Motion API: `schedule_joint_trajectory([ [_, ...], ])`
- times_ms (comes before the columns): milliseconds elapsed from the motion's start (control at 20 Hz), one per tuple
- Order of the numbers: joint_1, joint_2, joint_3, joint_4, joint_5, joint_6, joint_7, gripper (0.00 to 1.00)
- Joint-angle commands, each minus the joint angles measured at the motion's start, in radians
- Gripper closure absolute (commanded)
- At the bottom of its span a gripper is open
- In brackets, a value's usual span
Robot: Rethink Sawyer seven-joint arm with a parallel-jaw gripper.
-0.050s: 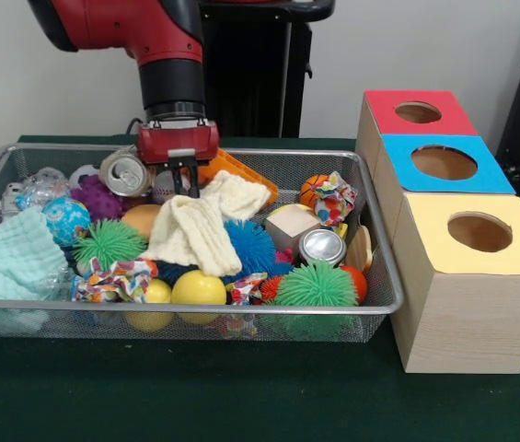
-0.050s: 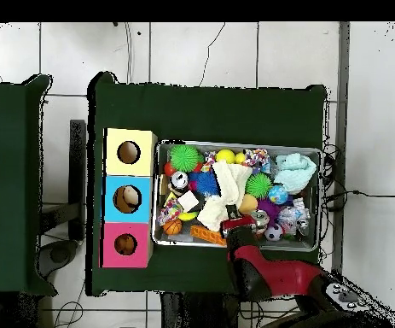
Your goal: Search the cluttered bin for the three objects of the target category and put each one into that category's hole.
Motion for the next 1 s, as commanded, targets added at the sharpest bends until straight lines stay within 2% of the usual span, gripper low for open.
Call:
schedule_joint_trajectory([
  [50,-0.020,-0.024,0.042,-0.107,-0.024,0.121,0.150,1.00],
  [350,-0.023,-0.042,0.047,-0.107,-0.036,0.137,0.145,1.00],
  [450,-0.052,-0.072,0.100,-0.111,-0.071,0.206,0.147,1.00],
  [600,-0.137,-0.136,0.234,-0.107,-0.128,0.360,0.128,1.00],
  [700,-0.182,-0.154,0.299,-0.103,-0.139,0.426,0.103,1.00],
  [950,-0.263,-0.166,0.397,-0.100,-0.152,0.500,0.055,1.00],
  [1000,-0.300,-0.167,0.444,-0.101,-0.154,0.539,0.030,1.00],
])
